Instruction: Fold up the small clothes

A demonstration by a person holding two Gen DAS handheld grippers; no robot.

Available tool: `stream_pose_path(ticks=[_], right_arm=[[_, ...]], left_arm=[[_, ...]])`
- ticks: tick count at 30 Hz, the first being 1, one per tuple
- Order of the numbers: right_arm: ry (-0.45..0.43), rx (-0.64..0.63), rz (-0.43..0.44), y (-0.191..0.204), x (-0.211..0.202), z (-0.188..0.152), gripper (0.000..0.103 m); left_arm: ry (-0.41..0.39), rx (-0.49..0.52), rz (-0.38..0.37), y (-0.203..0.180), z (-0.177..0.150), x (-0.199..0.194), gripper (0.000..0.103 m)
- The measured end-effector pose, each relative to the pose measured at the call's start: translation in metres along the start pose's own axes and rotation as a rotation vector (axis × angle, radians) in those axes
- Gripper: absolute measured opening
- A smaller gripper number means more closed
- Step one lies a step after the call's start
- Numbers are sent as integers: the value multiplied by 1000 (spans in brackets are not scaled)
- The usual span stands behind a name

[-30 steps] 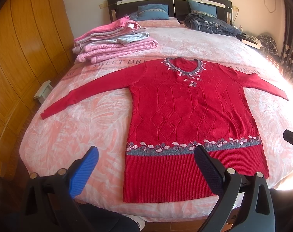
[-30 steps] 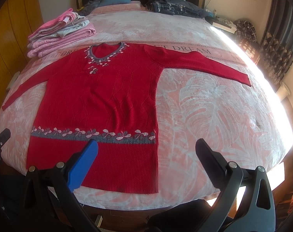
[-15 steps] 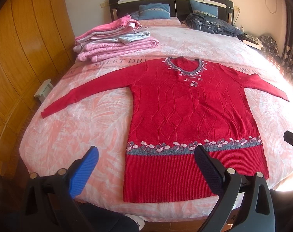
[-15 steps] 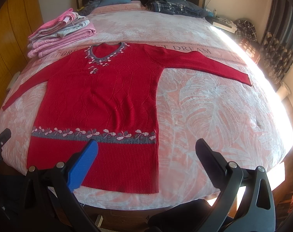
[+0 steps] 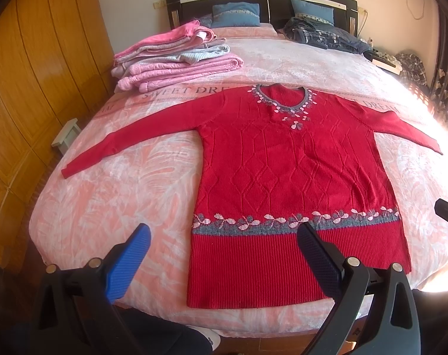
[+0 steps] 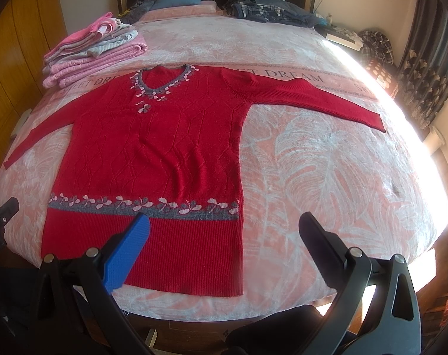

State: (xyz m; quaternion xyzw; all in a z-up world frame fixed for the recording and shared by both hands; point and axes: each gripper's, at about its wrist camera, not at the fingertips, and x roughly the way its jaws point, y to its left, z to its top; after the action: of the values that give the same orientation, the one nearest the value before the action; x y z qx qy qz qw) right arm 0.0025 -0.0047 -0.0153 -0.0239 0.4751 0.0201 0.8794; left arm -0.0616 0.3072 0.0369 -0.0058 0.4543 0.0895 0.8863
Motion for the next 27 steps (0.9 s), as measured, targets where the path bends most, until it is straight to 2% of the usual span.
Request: stream_pose_path(ticks=[5,9,12,14,16,23,25,27], right_arm=[[-12,25,48,-2,-1,2,100],[114,48,115,-14,23,10,100],[175,48,37,-37,47,32,99],[156,81,-16,-64,58,52,99],[155,131,-28,-98,72,76,99],[142,346,-34,-247,138,150,100],[125,423,-46,-293,156,161,100],[143,481,-53,-337,180,168,100]], left_arm=[[10,-4,-9,-2,0,3,99],[11,-8,-63,-7,4,16,99],[56,-4,-51,-15,23,39,99],[54,-2,-14,-23,42,52,99],[45,3,4,-32,63,64,99],[97,12,-76,-80,138,126,99],[96,10,-82,-91,153,142,99],[93,-3,-99,-101,168,158,99]])
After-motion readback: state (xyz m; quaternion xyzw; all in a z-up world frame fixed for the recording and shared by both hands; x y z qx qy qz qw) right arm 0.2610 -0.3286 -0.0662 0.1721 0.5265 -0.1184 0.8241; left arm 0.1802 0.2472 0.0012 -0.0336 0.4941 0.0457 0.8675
